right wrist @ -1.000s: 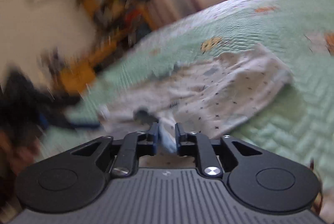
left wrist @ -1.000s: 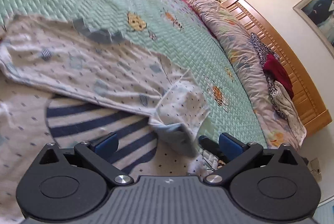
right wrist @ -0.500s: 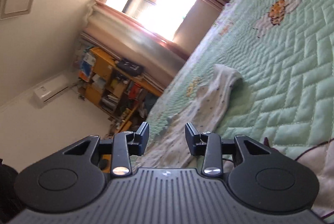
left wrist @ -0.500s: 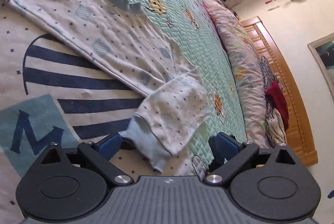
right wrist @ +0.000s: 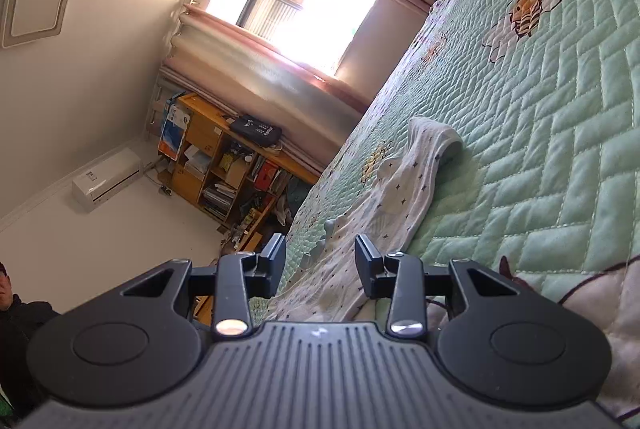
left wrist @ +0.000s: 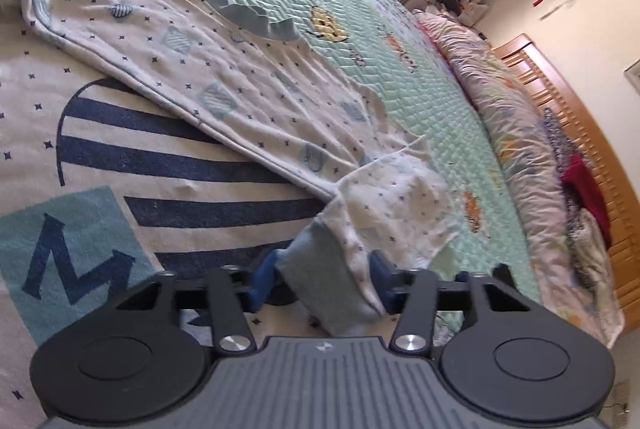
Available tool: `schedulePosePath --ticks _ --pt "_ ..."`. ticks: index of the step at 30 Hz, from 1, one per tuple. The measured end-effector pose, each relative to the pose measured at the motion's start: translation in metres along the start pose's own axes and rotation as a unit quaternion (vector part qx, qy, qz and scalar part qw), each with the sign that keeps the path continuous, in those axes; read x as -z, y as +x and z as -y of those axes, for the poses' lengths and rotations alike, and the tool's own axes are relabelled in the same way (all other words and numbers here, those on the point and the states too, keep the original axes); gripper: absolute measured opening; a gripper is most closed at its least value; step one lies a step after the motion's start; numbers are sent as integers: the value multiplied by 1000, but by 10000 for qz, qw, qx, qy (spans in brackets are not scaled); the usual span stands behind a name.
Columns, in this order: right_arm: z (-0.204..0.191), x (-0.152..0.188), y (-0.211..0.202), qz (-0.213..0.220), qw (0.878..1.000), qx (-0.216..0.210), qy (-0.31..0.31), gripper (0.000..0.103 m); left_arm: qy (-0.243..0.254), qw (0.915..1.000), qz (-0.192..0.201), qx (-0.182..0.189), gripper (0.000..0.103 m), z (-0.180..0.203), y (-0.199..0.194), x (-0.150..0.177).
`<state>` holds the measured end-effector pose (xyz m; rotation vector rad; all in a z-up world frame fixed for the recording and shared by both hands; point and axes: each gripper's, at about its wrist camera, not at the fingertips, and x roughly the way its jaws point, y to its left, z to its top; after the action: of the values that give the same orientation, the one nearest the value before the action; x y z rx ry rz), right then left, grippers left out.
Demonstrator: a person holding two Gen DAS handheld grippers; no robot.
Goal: Fold clothes
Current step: 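Grasp the blue cuff with the left gripper and lift the sleeve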
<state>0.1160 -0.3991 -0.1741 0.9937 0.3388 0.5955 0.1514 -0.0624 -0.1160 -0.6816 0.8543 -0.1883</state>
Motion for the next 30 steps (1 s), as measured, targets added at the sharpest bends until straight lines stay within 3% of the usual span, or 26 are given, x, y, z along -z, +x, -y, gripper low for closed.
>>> schedulePosePath --ticks 2,6,10,14,17,22,27,30 --pt "3 1 -2 20 10000 -33 33 41 133 9999 -52 0 12 2 3 -1" --pt "10 1 -6 95 9997 -124 178 41 868 9962 13 90 9 27 -2 -3" --pt "16 0 -8 171 9991 -211 337 41 1722 9840 317 323 9 75 -16 -26" --pt "20 -1 -8 188 9986 -250 415 41 2224 9707 726 555 9 124 -32 -77" --pt "22 -1 -8 194 9984 -274 461 41 2337 9654 982 607 9 138 -50 -115" --pt "26 -2 -9 209 9976 -354 557 41 2506 9603 1207 -185 9 94 -78 -155" --pt "26 -2 -7 191 9977 -342 553 42 2166 9653 670 -1296 9 -4 -65 -167" --pt "25 -3 -6 179 9979 -314 538 42 1901 9686 298 -1572 9 -48 -49 -158"
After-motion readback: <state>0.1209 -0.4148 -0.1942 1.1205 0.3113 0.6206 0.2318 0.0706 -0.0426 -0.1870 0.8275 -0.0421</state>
